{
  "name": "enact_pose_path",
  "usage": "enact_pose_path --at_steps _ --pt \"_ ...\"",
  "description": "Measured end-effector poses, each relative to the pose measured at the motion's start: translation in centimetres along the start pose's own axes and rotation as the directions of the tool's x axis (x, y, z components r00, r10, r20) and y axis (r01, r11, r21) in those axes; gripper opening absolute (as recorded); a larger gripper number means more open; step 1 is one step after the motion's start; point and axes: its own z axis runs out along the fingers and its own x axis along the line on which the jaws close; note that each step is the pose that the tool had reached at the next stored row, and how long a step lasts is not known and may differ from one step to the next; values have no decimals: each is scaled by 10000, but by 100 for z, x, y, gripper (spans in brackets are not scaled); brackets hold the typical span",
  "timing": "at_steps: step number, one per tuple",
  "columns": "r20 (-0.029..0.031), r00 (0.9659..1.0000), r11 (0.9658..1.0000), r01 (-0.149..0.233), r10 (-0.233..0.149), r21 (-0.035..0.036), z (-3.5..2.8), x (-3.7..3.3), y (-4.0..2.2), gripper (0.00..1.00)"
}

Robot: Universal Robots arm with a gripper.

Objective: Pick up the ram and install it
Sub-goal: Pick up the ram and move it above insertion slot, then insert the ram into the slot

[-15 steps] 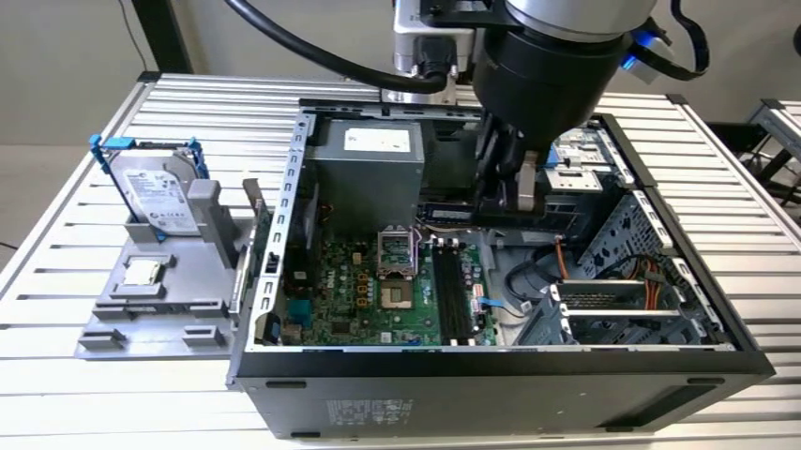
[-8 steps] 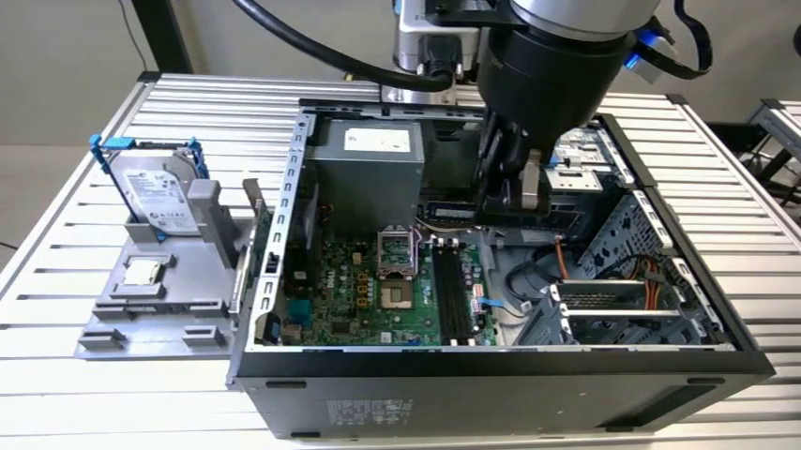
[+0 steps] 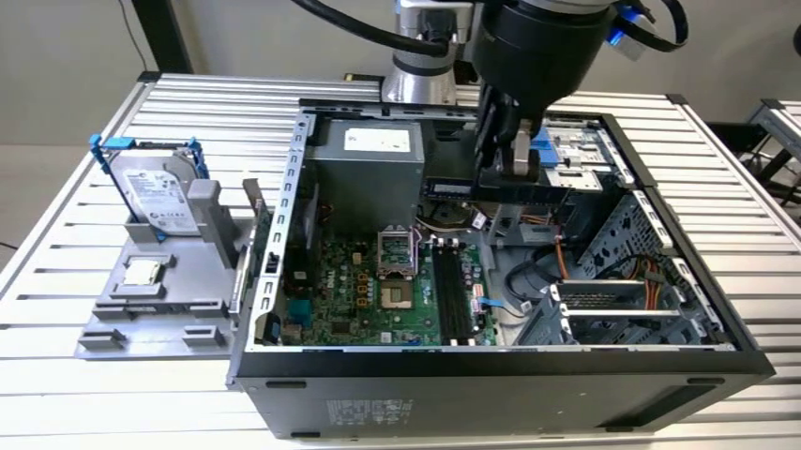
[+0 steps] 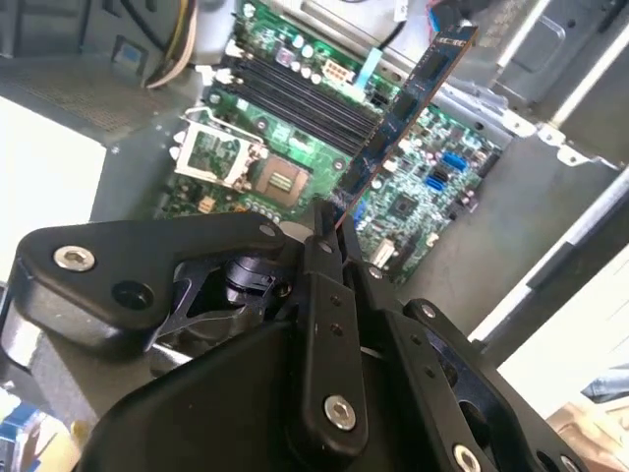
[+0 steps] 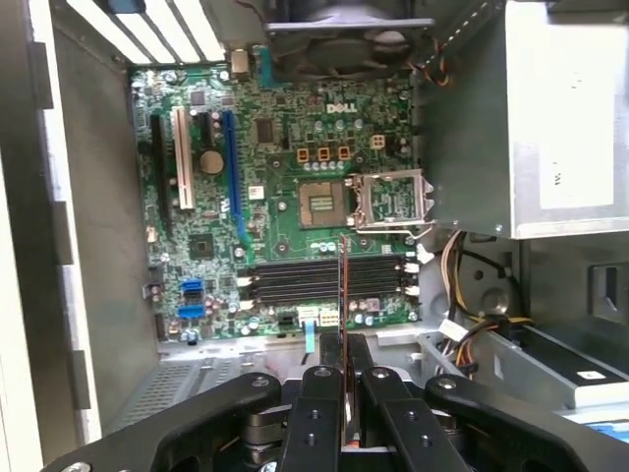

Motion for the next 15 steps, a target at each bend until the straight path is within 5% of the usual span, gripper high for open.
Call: enact_pose_path --at_steps 3,15 --pt "-7 10000 10000 2 -2 1 5 -73 -9 0" --pt "-7 10000 10000 1 -1 1 8 -115 -18 0"
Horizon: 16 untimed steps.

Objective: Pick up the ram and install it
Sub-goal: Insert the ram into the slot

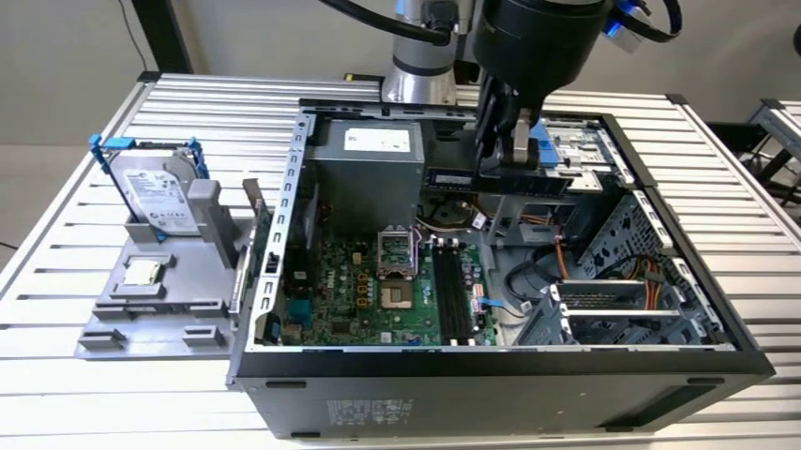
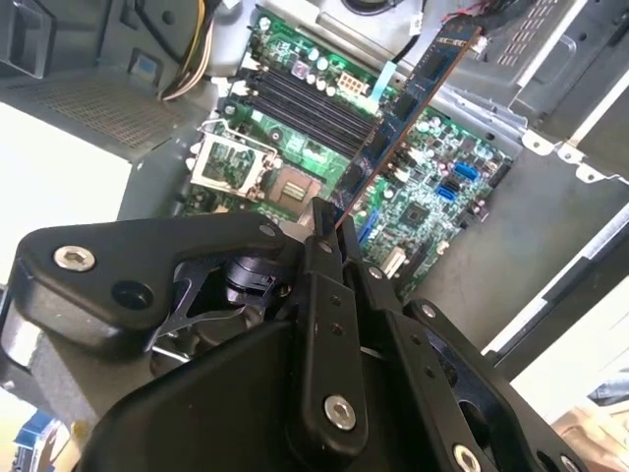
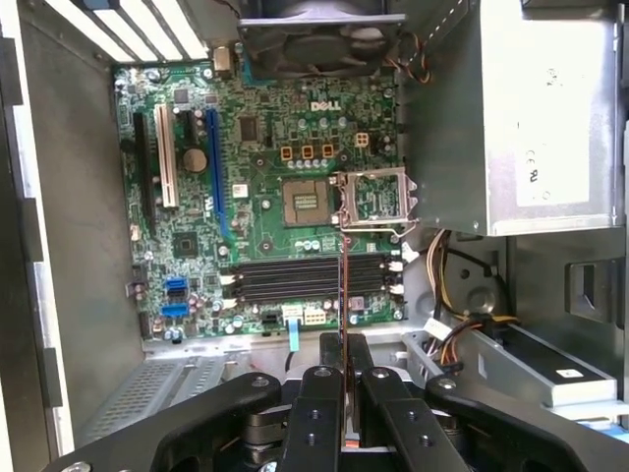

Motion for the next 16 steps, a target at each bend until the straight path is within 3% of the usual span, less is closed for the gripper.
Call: enact_pose_path --at_steps 10,16 --pt "-3 10000 10000 -2 2 0 10 -156 -38 0" --pt "-3 10000 10000 -1 1 0 12 -176 -28 0"
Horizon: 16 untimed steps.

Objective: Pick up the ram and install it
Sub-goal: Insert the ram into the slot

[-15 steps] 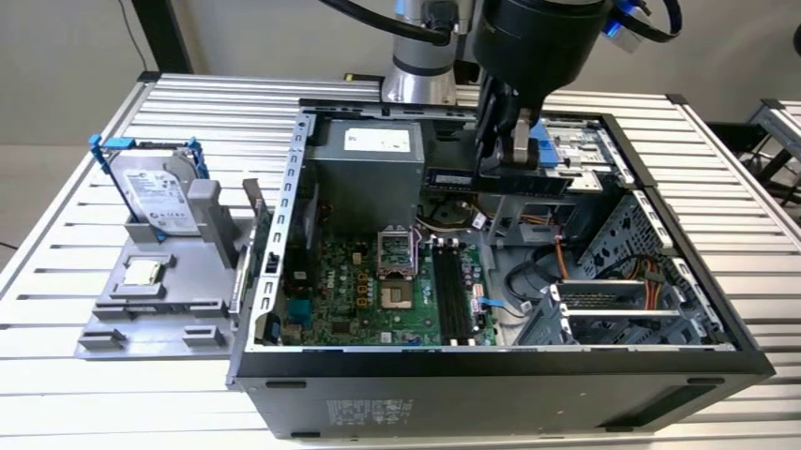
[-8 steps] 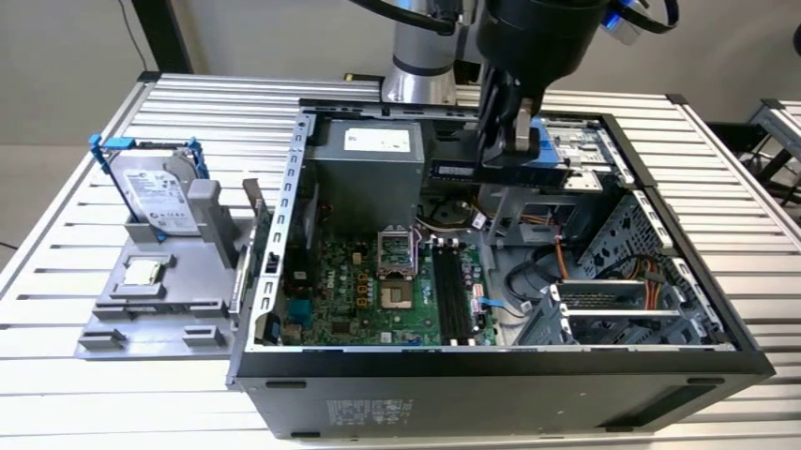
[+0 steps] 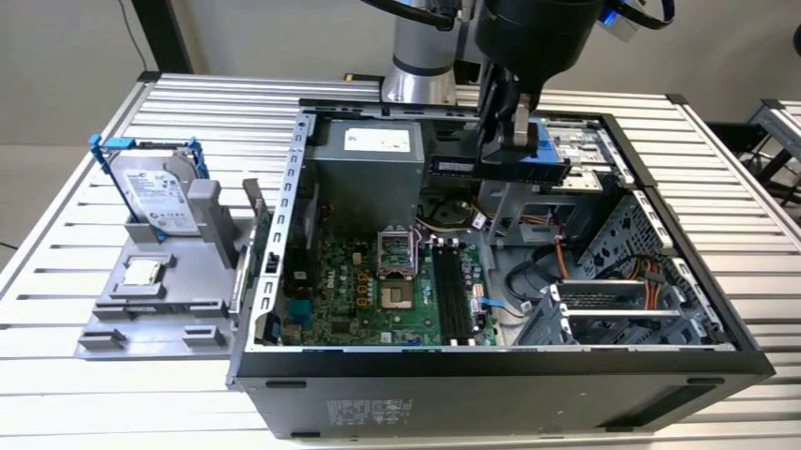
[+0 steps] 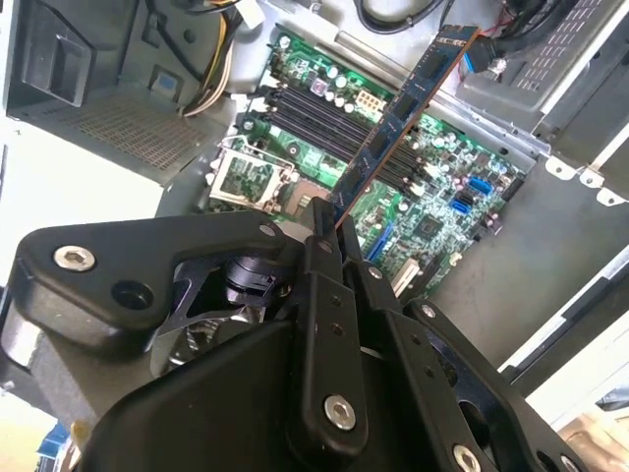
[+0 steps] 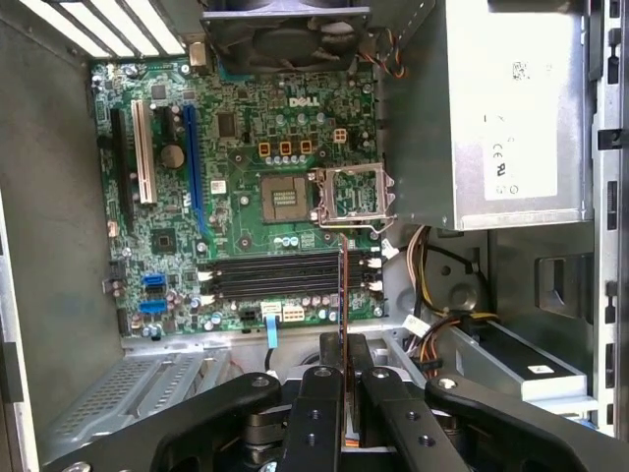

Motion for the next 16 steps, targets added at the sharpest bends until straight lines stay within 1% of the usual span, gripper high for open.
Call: enact_pose_path --at_steps 11,13,16 --pt "0 10000 10000 -18 18 1 0 0 2 0" --pt "1 10000 10000 -93 93 7 0 0 1 0" --pt "5 9994 9994 -345 345 24 1 0 1 0"
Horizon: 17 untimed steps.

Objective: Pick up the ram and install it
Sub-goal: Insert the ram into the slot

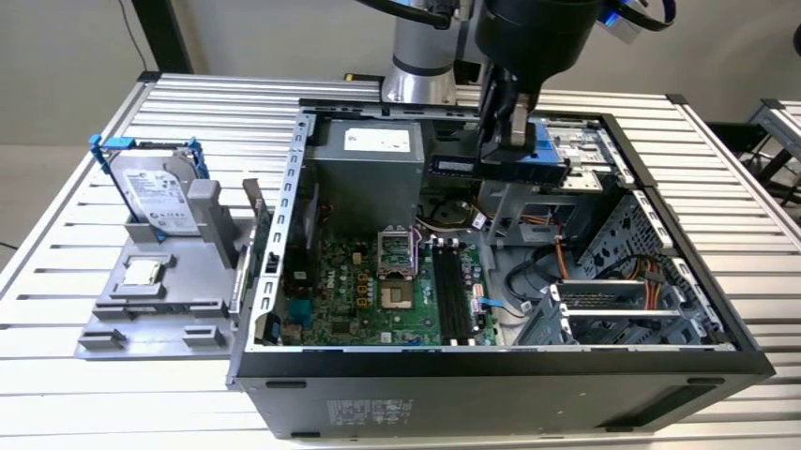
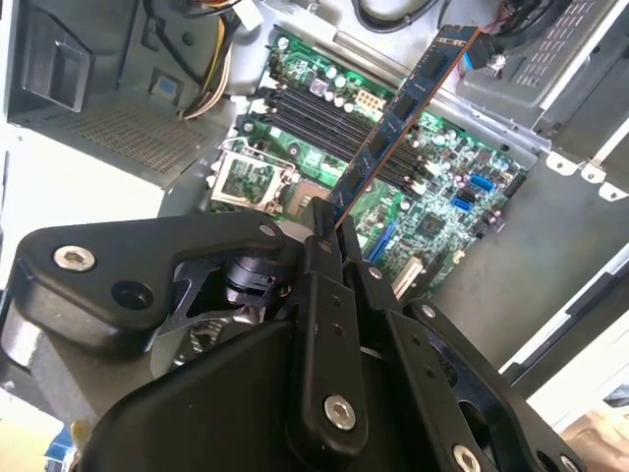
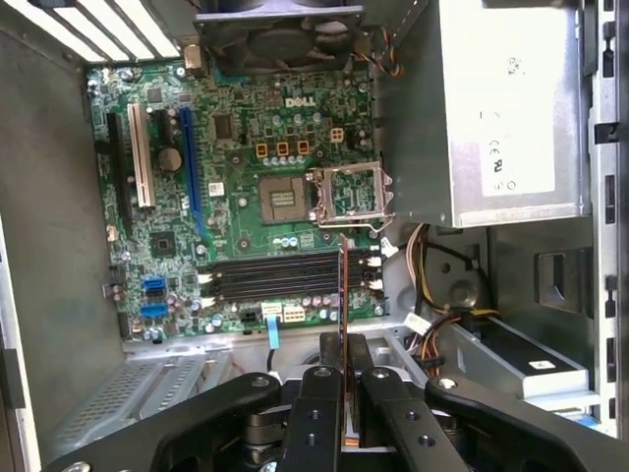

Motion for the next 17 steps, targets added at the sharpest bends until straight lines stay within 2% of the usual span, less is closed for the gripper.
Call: enact_pose_path --at_steps 4,8,14,17 --pt "4 9992 9992 -404 404 27 0 0 0 0" --pt "8 9965 9965 -839 839 56 -1 0 0 0" --pt "20 9893 9893 -1459 1458 98 -1 0 0 0" --pt "26 9842 9841 -1770 1770 119 -1 0 0 0"
